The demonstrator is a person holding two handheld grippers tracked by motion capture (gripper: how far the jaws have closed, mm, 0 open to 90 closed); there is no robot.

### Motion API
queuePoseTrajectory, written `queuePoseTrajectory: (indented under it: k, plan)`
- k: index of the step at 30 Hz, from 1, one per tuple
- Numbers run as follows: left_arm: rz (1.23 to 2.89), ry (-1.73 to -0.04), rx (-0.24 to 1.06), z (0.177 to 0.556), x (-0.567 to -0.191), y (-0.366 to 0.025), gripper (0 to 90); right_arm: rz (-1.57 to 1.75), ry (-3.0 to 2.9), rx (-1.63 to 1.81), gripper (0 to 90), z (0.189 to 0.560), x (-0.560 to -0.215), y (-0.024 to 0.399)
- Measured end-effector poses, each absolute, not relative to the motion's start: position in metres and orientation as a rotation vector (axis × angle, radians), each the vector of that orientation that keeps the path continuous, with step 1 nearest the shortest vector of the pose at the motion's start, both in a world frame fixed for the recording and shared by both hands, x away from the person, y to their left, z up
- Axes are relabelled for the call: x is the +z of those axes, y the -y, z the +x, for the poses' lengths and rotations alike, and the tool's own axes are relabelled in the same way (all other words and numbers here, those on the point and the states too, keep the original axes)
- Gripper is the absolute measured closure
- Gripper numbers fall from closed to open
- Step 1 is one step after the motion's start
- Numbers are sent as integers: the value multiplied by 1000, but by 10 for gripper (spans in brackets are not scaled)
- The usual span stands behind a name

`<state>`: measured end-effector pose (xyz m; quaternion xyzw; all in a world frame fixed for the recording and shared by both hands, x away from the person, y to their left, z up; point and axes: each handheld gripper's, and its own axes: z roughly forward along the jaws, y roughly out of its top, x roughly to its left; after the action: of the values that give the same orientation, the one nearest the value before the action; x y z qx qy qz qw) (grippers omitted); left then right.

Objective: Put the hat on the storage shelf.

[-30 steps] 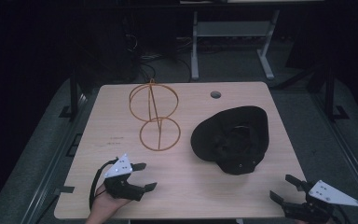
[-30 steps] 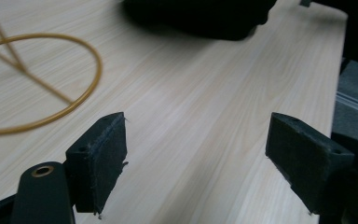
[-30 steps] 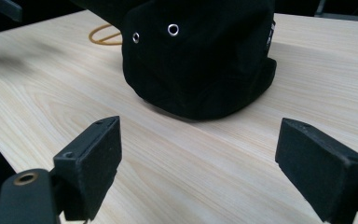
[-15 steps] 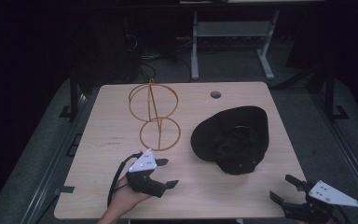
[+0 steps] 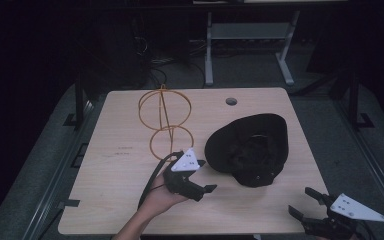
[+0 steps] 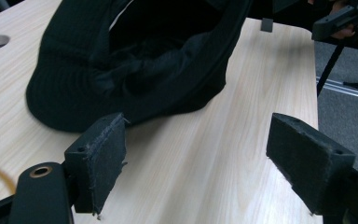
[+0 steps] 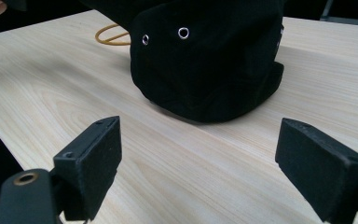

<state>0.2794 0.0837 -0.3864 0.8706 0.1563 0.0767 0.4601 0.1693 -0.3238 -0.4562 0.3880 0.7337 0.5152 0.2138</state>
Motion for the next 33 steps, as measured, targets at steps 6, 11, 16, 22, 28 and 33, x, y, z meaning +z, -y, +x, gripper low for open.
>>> queuePoseTrajectory:
  k: [6,11,16,22,28,33]
  plan:
    - [2164,-361,183,288,-383,-65,197,1078,-2032,1438,141,169,-457,325]
    - [2195,-339,187,292,-382,-51,221,1076,-2028,1442,141,169,-456,325]
    - [2251,-310,210,297,-385,-36,291,1073,-2032,1445,141,169,-455,323]
    - [2278,-295,222,303,-391,-28,454,1063,-2042,1438,141,171,-456,320]
    - [2246,-265,225,304,-389,-31,708,1065,-2052,1432,140,174,-456,317]
    - [2215,-261,218,304,-385,-32,806,1070,-2048,1429,140,176,-455,315]
